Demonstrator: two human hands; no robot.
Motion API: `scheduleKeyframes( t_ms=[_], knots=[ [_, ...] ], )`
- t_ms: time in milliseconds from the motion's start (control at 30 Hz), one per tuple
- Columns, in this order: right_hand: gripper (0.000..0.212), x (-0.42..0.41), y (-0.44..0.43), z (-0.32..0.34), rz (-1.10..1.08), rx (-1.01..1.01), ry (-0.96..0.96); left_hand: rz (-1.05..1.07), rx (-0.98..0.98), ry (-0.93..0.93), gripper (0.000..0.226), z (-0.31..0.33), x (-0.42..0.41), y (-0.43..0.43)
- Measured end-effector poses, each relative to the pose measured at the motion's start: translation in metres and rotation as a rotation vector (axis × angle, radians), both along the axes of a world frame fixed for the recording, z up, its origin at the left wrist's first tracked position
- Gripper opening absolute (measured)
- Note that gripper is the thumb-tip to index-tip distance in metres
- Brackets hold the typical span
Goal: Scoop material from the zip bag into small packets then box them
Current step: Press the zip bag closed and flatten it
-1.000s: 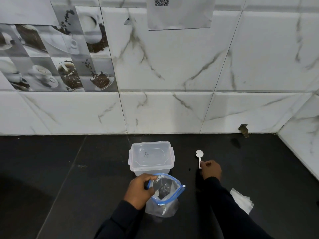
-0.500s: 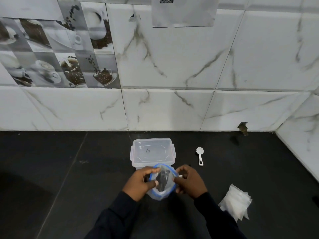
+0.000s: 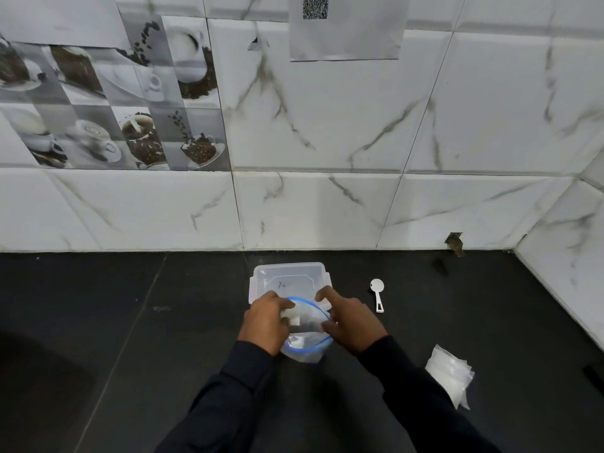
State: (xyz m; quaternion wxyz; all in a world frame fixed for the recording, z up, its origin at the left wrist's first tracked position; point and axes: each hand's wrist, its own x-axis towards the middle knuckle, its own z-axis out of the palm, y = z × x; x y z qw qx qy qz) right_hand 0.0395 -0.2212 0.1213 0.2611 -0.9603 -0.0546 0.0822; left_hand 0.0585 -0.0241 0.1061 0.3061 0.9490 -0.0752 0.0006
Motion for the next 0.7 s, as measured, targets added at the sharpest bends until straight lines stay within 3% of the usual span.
scheduleKeyframes(
  t_ms=[167,267,400,533,633,700],
  knots=[
    [0.012,-0.001,-0.014,0.008,0.198,0.147,-0.02,-0.025,0.146,0.017,0.039,0.001,0.0,0.014],
    [0.026,0.002,-0.015,-0.005,0.323,0.02,0.087,-0.063,0.226,0.035,0.031,0.003,0.0,0.014],
    [0.038,0.0,-0.013,-0.01,0.318,-0.033,0.153,0.023,0.149,0.134,0.017,-0.001,0.009,0.021],
    [0.02,-0.003,-0.014,-0.009,0.364,-0.088,0.089,-0.04,0.087,0.141,0.035,-0.001,0.012,0.028],
    [0.034,0.004,-0.033,-0.016,0.195,0.208,-0.011,-0.251,0.062,0.177,0.055,0.003,0.015,0.044],
    [0.044,0.008,-0.039,-0.017,0.035,0.401,-0.015,-0.349,0.0,0.18,0.046,-0.001,0.014,0.05]
  ],
)
